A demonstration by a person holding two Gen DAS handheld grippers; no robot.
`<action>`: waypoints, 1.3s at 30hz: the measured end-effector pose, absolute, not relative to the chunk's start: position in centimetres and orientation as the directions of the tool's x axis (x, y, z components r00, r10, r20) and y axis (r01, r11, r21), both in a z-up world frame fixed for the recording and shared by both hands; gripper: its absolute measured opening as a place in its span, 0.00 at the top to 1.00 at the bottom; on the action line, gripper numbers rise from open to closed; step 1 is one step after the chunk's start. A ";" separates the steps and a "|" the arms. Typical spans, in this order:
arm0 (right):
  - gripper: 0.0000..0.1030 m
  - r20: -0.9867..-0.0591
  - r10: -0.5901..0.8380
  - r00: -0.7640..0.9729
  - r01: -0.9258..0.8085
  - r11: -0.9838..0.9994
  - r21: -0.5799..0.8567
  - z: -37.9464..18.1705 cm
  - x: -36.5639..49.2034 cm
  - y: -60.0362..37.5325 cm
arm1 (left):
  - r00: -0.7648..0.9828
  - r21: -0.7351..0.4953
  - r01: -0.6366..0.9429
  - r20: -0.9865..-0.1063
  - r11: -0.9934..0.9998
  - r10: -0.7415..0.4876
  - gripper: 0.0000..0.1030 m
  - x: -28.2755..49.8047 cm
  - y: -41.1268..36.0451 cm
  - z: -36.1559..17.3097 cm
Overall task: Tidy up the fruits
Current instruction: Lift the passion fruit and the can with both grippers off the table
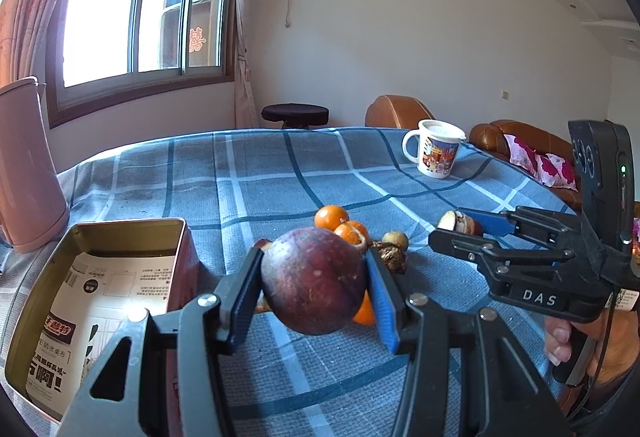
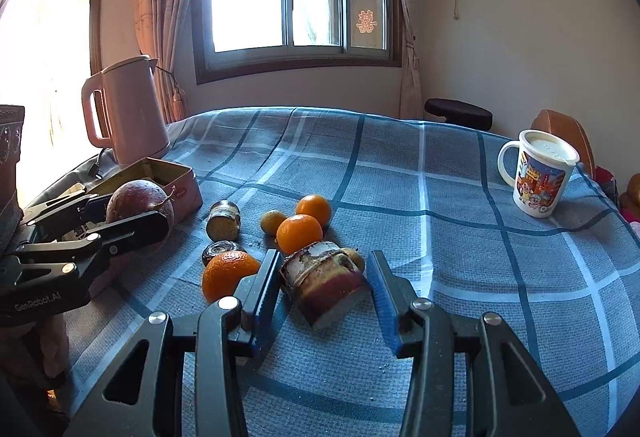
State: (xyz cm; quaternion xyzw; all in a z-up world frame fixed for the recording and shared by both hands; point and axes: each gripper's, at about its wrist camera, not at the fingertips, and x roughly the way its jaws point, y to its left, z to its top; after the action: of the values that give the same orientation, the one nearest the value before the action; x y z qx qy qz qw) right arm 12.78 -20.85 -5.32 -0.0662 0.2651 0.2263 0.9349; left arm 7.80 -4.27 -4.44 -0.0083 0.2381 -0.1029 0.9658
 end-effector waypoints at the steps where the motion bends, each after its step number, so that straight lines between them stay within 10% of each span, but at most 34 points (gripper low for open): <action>1: 0.55 -0.521 0.390 0.759 -0.459 0.888 -0.003 -5.3 12.7 -20.9 | 0.868 -0.063 0.194 -0.454 0.979 -0.201 0.49 7.7 -4.3 -4.4; 39: 0.56 -0.388 0.426 0.818 -0.469 0.883 -0.019 -4.0 10.3 -21.8 | 0.920 -0.007 0.172 -0.355 0.985 -0.163 0.49 5.8 -4.5 -3.5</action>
State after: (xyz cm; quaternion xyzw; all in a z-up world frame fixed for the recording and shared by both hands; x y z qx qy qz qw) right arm 10.34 -21.78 -4.04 -0.0569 0.1896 0.2352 0.9516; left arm 5.79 -4.54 -3.51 0.0123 0.1803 -0.0857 0.9798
